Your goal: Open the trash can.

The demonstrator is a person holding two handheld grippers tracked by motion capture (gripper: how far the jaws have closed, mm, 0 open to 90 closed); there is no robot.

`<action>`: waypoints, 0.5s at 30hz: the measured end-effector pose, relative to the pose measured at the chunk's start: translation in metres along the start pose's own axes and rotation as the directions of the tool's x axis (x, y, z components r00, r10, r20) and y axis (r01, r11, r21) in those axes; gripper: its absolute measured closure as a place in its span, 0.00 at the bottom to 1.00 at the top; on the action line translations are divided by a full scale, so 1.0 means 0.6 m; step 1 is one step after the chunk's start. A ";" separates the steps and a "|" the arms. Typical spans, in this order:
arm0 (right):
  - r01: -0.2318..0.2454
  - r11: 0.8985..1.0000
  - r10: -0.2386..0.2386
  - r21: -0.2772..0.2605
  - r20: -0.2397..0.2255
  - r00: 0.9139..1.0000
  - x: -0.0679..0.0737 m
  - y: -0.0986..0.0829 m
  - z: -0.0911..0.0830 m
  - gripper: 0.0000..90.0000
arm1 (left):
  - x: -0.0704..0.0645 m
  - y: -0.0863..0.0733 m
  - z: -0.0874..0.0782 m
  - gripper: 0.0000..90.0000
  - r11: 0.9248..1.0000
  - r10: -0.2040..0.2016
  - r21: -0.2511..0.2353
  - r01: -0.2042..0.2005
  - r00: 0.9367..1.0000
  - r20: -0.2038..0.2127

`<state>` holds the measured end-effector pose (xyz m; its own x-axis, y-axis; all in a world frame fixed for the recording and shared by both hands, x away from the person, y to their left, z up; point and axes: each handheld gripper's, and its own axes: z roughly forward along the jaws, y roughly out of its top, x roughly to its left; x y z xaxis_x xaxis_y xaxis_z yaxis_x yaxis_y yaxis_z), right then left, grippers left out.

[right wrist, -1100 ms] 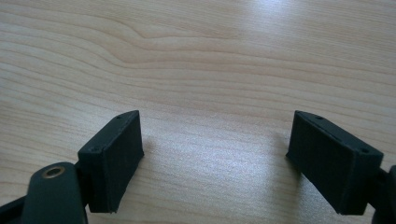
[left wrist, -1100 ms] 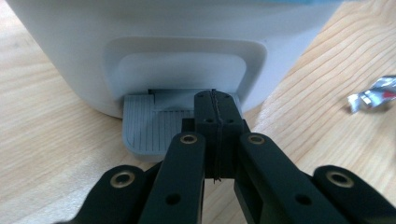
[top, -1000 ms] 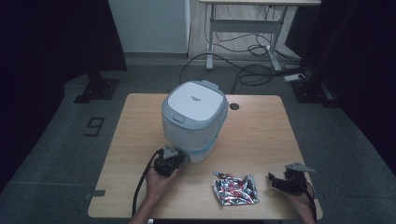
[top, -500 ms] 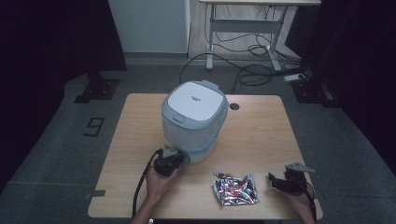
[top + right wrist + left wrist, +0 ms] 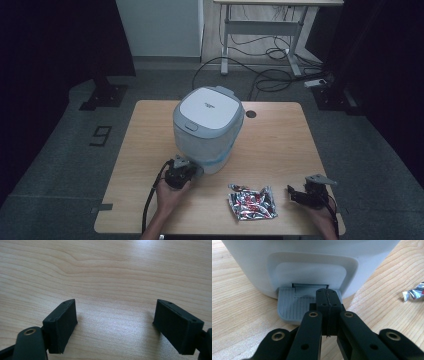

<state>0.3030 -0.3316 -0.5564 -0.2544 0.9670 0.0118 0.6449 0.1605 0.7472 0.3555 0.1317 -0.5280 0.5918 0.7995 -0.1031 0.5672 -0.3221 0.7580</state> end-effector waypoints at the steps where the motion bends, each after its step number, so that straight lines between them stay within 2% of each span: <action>1: 0.000 1.000 0.000 0.000 0.000 1.000 0.000 0.000 0.000 0.20 | 0.000 0.000 0.000 1.00 1.000 0.000 0.001 0.000 1.000 0.000; 4: 0.000 1.000 0.000 0.000 0.001 1.000 0.000 0.000 0.000 0.20 | 0.000 0.000 0.001 1.00 1.000 -0.001 0.003 0.001 1.000 0.001; 9: -0.001 1.000 0.001 0.000 0.001 1.000 0.000 0.000 0.000 0.20 | -0.004 -0.001 0.002 1.00 1.000 0.024 0.005 -0.024 1.000 -0.016; 15: -0.001 1.000 0.001 0.000 0.001 1.000 0.000 0.000 0.000 0.20 | -0.004 -0.002 0.004 1.00 1.000 0.023 0.013 -0.023 1.000 -0.017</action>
<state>0.3029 -0.3314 -0.5563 -0.2528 0.9674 0.0118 0.6452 0.1595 0.7472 0.3548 0.1290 -0.5305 0.5951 0.8002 -0.0744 0.5607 -0.3470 0.7518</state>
